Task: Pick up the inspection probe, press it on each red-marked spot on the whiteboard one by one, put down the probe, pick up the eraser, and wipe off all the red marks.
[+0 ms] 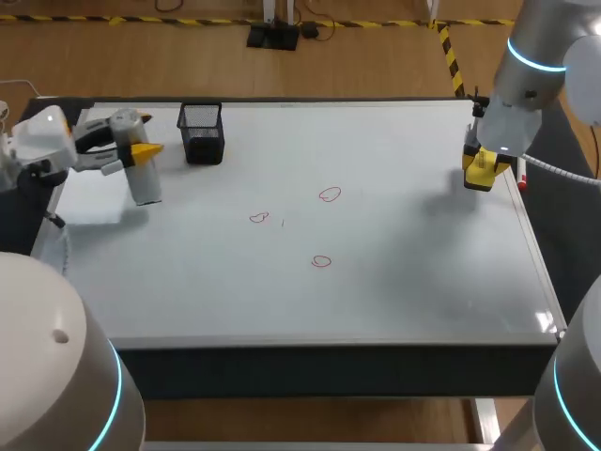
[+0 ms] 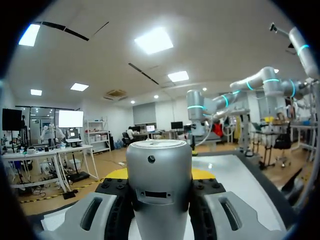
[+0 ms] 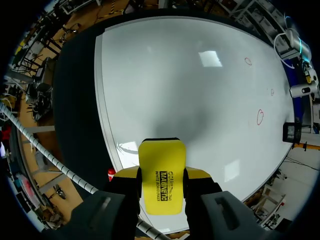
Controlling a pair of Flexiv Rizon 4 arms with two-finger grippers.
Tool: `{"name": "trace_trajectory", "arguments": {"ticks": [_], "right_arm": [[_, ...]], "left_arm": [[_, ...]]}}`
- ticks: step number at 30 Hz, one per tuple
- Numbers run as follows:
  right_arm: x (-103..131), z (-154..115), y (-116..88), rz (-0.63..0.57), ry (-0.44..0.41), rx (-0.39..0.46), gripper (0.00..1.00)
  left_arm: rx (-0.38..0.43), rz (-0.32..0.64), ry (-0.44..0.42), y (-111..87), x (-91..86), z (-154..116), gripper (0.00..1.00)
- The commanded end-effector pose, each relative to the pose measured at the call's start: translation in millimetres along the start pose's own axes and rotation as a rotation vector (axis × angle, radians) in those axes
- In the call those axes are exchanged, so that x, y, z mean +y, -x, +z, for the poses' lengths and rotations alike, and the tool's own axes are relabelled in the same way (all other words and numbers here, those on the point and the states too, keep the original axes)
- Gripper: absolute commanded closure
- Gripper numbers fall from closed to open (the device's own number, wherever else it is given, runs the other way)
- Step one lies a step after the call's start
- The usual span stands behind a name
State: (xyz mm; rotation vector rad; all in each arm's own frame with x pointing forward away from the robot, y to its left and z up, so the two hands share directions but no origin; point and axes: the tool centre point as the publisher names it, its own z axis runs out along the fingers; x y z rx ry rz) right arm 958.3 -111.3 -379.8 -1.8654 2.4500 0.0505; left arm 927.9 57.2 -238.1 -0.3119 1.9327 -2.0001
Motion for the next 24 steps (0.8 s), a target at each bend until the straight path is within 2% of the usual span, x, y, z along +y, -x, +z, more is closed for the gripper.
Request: {"name": "trace_trajectory", "arguments": {"ticks": [1, 4, 17, 24], "right_arm": [[-0.4, -0.6, -0.4, -0.002, -0.001, 0.003, 1.00], [-0.4, -0.6, -0.4, -0.002, -0.001, 0.003, 1.00], [-0.4, -0.6, -0.4, -0.002, -0.001, 0.003, 1.00], [9.7, 1.9, 28.2, -0.062, -0.004, 0.007, 1.00]], "left_arm": [[-0.076, 0.000, 0.009, -7.2, -7.0, -11.2, 1.00], [-0.103, -0.004, 0.018, -5.8, -7.4, -19.1, 1.00], [-0.103, -0.004, 0.018, -5.8, -7.4, -19.1, 1.00], [-0.103, -0.004, 0.018, -5.8, -7.4, -19.1, 1.00]]}}
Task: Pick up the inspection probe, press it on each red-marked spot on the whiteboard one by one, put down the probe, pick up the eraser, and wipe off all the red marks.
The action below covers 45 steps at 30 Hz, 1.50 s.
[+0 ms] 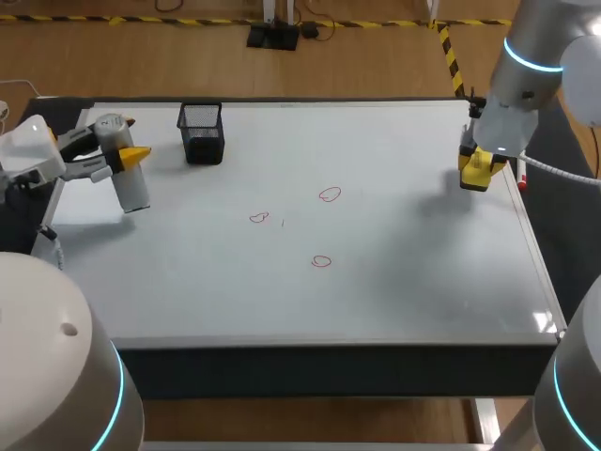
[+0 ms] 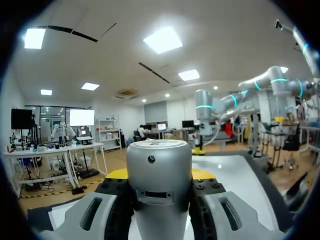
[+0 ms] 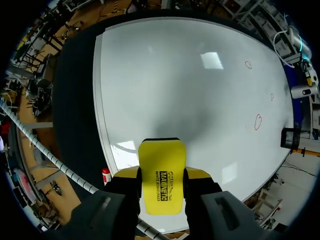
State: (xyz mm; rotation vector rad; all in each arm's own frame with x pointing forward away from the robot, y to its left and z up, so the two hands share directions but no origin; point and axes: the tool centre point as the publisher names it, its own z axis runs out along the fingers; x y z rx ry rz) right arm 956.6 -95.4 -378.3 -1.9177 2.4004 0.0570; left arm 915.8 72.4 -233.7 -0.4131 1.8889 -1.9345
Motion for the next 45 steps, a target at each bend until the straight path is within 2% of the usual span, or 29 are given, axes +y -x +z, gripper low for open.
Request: {"name": "trace_trajectory", "arguments": {"ticks": [1, 10, 19, 33, 39, 45], "right_arm": [[4.3, 3.6, 17.6, -0.026, -0.002, 0.017, 1.00], [28.2, 4.2, 69.9, -0.130, 0.003, 0.016, 1.00], [69.4, 10.0, 139.9, -0.212, 0.001, 0.004, 1.00], [126.2, 21.8, 243.8, -0.228, -0.015, -0.017, 1.00], [145.8, 22.5, 287.0, -0.222, -0.014, -0.030, 1.00], [155.8, 23.4, 320.7, -0.236, -0.006, -0.050, 1.00]], "left_arm": [[-0.003, 0.001, 0.002, -1.0, -1.7, -0.7, 1.00], [-0.003, 0.001, 0.002, -1.0, -1.7, -0.7, 1.00], [-0.003, 0.001, 0.002, -1.0, -1.7, -0.7, 1.00], [-0.003, 0.001, 0.002, -1.0, -1.7, -0.7, 1.00], [-0.003, 0.001, 0.002, -1.0, -1.7, -0.7, 1.00], [-0.003, 0.001, 0.002, -1.0, -1.7, -0.7, 1.00]]}}
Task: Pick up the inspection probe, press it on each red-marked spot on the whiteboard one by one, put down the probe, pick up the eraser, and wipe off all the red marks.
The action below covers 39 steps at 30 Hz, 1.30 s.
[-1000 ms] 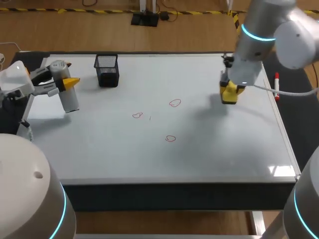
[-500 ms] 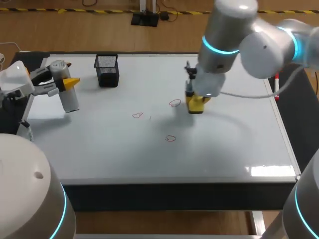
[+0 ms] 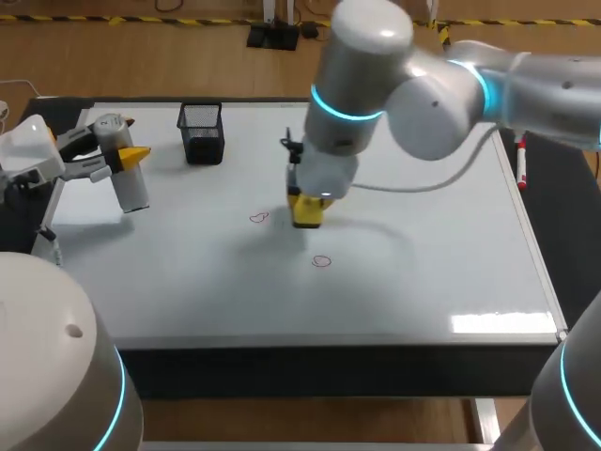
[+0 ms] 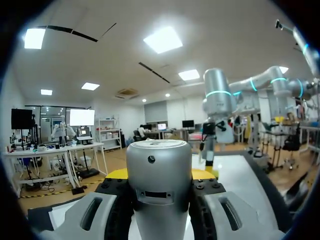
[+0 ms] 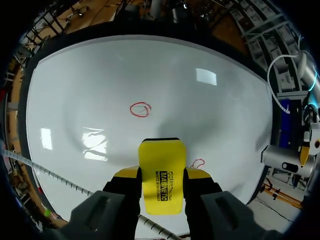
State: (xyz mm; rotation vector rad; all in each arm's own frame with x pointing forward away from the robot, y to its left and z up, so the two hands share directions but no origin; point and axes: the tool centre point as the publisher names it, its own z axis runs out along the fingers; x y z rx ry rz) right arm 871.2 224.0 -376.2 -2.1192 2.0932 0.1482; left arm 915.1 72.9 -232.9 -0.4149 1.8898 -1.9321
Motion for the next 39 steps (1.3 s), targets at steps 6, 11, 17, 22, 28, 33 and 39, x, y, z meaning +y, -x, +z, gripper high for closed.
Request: {"name": "trace_trajectory", "arguments": {"ticks": [6, 11, 17, 22, 28, 33, 39], "right_arm": [[-1.3, 16.6, 56.1, -0.020, 0.006, 0.086, 1.00], [2.6, 25.0, 78.1, -0.031, 0.010, 0.107, 1.00], [5.7, 35.4, 97.8, -0.026, 0.016, 0.139, 1.00], [6.9, 42.2, 109.2, -0.030, 0.005, 0.167, 1.00], [6.6, 45.8, 115.8, -0.035, 0.006, 0.175, 1.00], [5.8, 51.6, 115.1, -0.040, 0.025, 0.169, 1.00], [4.6, 56.3, 108.7, -0.042, 0.031, 0.184, 1.00]], "left_arm": [[-0.002, 0.001, 0.000, -0.7, -0.9, 0.0, 1.00], [-0.002, 0.001, 0.000, -0.7, -0.9, 0.0, 1.00], [-0.002, 0.001, 0.000, -0.7, -0.9, 0.0, 1.00], [-0.002, 0.001, 0.000, -0.7, -0.9, 0.0, 1.00], [-0.002, 0.001, 0.000, -0.7, -0.9, 0.0, 1.00], [-0.002, 0.001, 0.000, -0.7, -0.9, 0.0, 1.00], [-0.002, 0.001, 0.000, -0.7, -0.9, 0.0, 1.00]]}}
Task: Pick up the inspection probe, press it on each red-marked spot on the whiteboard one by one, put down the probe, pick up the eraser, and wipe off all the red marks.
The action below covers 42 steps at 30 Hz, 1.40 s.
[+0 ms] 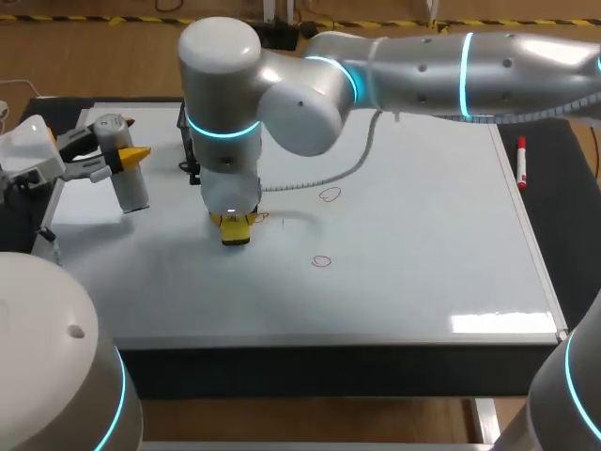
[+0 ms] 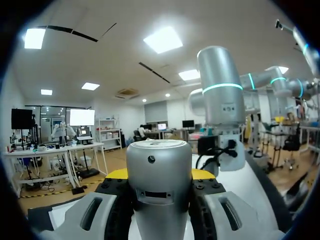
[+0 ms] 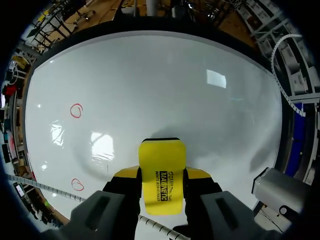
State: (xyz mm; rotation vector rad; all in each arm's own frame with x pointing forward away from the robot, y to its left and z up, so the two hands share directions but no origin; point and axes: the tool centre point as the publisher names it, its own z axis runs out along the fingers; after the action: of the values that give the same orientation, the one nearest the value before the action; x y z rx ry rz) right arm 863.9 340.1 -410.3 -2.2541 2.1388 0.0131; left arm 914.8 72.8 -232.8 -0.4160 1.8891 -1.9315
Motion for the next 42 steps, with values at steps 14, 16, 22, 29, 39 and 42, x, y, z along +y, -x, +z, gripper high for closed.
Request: {"name": "trace_trajectory", "arguments": {"ticks": [14, 16, 22, 29, 39, 42], "right_arm": [[-6.9, 14.1, -15.4, 0.000, 0.026, 0.032, 1.00], [-8.0, 15.2, -19.0, 0.010, 0.027, 0.031, 1.00], [-9.9, 16.3, -33.1, 0.043, 0.022, 0.026, 1.00], [-11.8, 17.9, -53.7, 0.084, 0.009, 0.034, 1.00], [-13.5, 20.3, -79.4, 0.121, 0.009, 0.046, 1.00], [-13.8, 20.1, -82.3, 0.126, 0.009, 0.048, 1.00]], "left_arm": [[-0.001, 0.001, 0.000, -0.4, -0.8, 0.1, 1.00], [-0.001, 0.001, 0.000, -0.4, -0.8, 0.1, 1.00], [-0.001, 0.001, 0.000, -0.4, -0.8, 0.1, 1.00], [-0.001, 0.001, 0.000, -0.4, -0.8, 0.1, 1.00], [-0.001, 0.001, 0.000, -0.4, -0.8, 0.1, 1.00], [-0.001, 0.001, 0.000, -0.4, -0.8, 0.1, 1.00]]}}
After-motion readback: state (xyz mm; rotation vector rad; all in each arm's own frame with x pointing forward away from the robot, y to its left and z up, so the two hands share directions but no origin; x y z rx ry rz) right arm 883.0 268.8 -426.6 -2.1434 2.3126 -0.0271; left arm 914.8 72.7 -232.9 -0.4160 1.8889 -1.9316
